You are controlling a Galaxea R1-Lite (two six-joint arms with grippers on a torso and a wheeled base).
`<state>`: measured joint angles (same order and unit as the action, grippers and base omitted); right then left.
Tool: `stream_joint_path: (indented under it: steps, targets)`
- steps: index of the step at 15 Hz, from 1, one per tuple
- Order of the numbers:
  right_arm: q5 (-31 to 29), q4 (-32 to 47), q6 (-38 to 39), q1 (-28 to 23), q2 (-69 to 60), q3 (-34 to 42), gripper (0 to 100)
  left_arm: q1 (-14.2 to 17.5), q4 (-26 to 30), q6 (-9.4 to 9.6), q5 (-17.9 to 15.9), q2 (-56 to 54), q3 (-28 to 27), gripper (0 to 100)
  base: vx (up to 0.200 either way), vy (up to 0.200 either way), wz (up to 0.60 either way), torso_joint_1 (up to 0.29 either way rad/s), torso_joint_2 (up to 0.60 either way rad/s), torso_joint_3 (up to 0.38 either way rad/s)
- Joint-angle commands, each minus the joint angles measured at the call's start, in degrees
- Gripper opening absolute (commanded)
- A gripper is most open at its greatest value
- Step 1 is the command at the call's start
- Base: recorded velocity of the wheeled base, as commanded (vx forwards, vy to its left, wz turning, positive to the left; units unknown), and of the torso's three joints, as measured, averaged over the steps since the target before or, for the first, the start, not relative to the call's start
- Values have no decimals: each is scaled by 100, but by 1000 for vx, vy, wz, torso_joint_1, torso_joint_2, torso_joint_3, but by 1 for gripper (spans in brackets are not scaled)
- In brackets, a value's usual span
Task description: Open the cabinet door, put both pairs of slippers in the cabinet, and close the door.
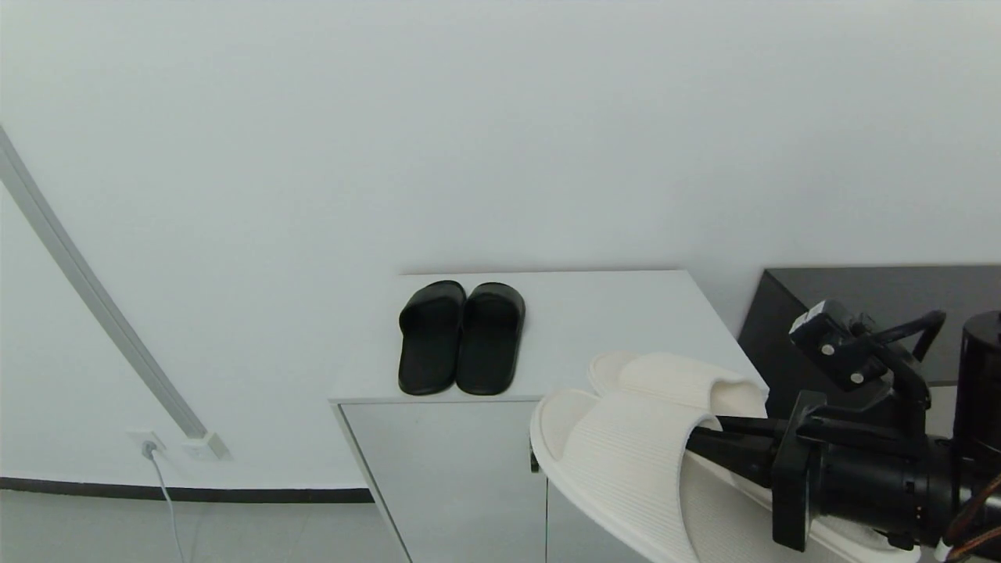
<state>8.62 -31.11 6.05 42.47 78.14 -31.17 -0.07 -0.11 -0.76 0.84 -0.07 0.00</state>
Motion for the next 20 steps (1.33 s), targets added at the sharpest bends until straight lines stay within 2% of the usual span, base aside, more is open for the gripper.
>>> stream_joint_path:
  steps: [1,14,18,20]
  targets:
    - [70,-44,-7,-2,-1,102,0,-1,-7,-4,4,7,0,100,-200,0,0,-17,-7,12]
    - [79,-115,-236,-2,8,243,0,-1,-7,14,4,7,0,100,0,0,0,0,0,0]
    - [87,-106,-262,7,17,261,0,-1,-7,14,4,7,0,100,0,0,0,-132,308,166]
    - [87,-106,-262,7,34,269,0,-1,2,84,-40,7,0,100,0,0,0,-161,383,215]
